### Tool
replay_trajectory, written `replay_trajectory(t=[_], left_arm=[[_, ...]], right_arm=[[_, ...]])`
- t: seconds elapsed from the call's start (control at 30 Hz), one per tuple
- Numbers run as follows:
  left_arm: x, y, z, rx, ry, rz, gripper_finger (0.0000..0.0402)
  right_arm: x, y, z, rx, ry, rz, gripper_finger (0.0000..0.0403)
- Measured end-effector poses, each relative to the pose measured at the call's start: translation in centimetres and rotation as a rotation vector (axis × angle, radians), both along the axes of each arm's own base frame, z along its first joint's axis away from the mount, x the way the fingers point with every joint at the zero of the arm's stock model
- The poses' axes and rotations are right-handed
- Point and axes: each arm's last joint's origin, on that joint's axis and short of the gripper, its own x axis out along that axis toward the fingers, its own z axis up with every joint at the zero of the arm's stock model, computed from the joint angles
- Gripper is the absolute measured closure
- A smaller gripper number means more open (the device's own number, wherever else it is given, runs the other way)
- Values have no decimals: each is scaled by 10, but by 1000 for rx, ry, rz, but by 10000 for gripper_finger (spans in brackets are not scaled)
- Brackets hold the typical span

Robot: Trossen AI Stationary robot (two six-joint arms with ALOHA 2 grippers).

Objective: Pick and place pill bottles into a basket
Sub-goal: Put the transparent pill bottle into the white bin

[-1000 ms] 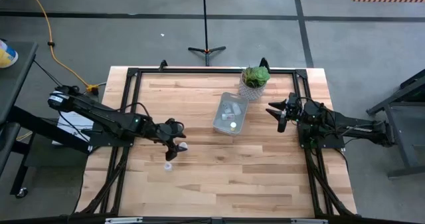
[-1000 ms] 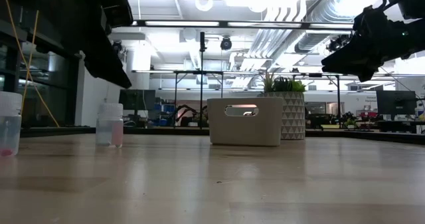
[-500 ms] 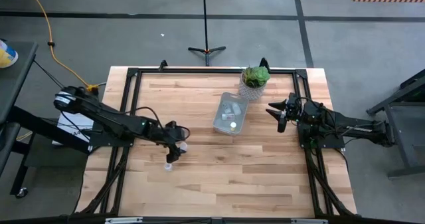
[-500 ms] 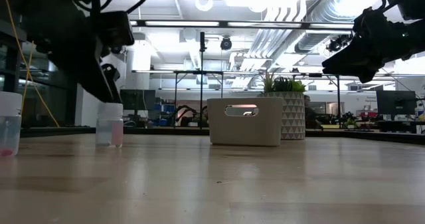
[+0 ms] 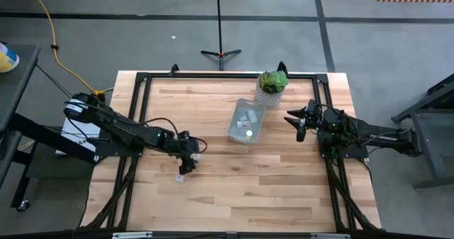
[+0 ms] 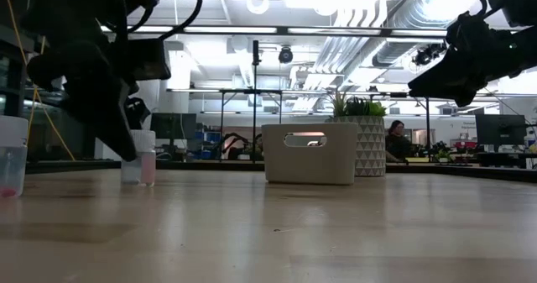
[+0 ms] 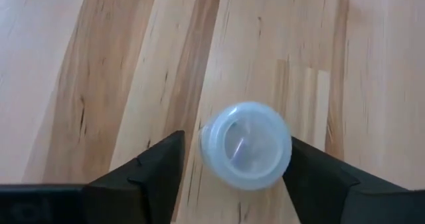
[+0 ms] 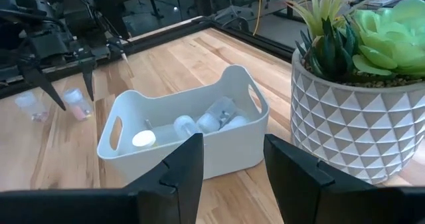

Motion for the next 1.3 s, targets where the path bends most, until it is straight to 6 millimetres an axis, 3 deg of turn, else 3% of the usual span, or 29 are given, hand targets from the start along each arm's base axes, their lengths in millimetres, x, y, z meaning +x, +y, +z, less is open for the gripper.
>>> replay_trajectory(t=[0.27,0.47,0.7,0.93,1.1,1.3], left_arm=[[3,0,0,-14,-20,25,202],[12,-1,9,0,-144,66,212],[42,2,61,179,-340,175,200],[66,38,100,194,-445,313,217],[76,67,98,148,-437,338,204],[98,74,82,140,-398,232,213]], right_arm=[[0,0,0,1,4,0,253],[-1,0,-2,1,18,-7,253],[-1,0,-2,2,26,-10,253],[-2,-1,-4,-7,46,-54,253],[-2,-1,-4,-9,45,-61,253],[-2,-1,-4,-9,45,-61,253]])
